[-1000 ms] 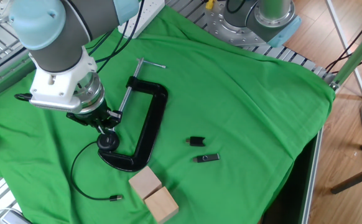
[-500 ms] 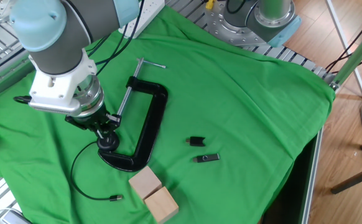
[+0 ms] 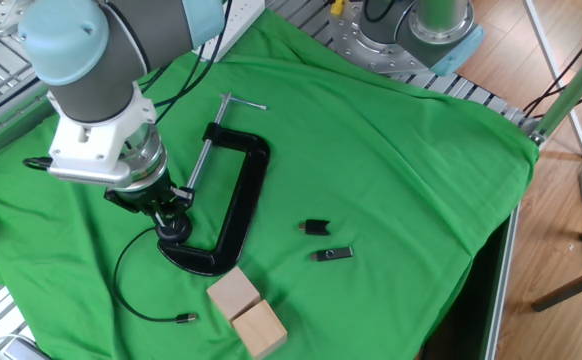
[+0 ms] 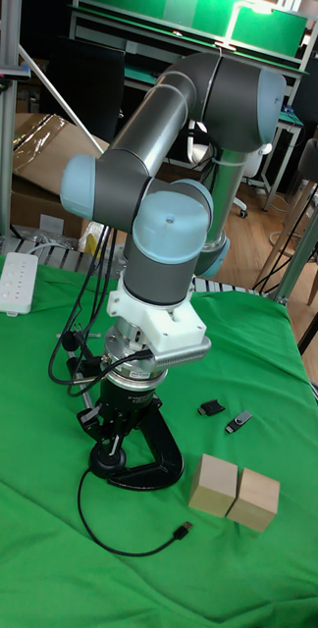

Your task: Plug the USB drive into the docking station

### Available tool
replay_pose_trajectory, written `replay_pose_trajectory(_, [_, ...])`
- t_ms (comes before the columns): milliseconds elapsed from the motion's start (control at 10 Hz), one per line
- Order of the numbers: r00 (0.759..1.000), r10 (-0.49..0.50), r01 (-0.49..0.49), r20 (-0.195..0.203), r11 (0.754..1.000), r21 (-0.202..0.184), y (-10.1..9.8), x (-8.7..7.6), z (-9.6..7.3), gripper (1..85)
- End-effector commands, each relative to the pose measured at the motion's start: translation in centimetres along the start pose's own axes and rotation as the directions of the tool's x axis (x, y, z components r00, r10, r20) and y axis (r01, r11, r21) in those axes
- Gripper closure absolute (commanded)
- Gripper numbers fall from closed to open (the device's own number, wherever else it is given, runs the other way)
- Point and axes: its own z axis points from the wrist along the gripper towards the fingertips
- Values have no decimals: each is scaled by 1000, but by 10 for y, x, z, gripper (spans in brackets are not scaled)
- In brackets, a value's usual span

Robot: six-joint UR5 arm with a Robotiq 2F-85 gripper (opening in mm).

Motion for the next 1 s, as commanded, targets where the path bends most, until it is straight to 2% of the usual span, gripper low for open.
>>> replay_pose_trajectory(0, [1000, 5, -5, 17, 1000, -4, 2, 1, 1, 840])
replay_pose_trajectory(300, [1000, 5, -5, 29, 1000, -13, 7, 2, 5, 840])
replay_pose_trajectory(900, [999, -3, 3, 33, 1000, -5, 6, 1, 8, 840])
